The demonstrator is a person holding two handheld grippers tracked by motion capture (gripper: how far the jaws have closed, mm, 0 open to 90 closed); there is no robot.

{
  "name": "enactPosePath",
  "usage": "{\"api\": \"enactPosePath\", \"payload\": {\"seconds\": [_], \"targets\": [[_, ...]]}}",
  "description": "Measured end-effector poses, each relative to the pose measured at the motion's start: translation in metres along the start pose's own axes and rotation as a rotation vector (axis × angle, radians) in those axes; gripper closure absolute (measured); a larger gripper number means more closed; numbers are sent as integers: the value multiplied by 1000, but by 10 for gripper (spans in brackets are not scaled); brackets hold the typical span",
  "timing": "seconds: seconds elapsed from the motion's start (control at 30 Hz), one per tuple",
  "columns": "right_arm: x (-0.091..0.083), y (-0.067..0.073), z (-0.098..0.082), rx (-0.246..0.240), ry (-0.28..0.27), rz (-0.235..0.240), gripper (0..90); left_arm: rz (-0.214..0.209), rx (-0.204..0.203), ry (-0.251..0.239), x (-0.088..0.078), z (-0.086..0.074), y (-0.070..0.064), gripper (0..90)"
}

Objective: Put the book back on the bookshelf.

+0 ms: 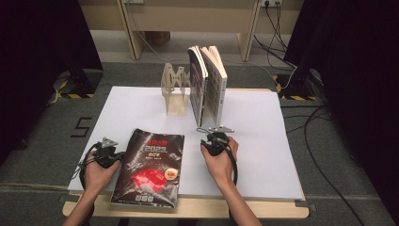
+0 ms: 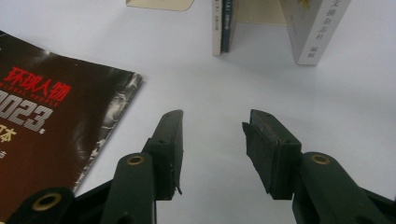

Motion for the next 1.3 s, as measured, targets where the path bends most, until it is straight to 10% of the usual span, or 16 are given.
{"api": "enactPosePath", "payload": {"seconds": [0.87,1.3], "targets": [[20,2,-7,57,86,62,537,-133,135,34,9,-12,-79,900],[17,-11,-8,105,96,63,529,-192,90,25,9,-16,-93,782]]}}
Point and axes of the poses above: each handheld gripper's, and its own axes: x roughly forward along the jaws, z roughly out of its top, y roughly to its left, the point moved 8 cm from there along x, roughly forward along the jaws, and after that the axes turned 15 degrees about -x, right-handed, at the moved point
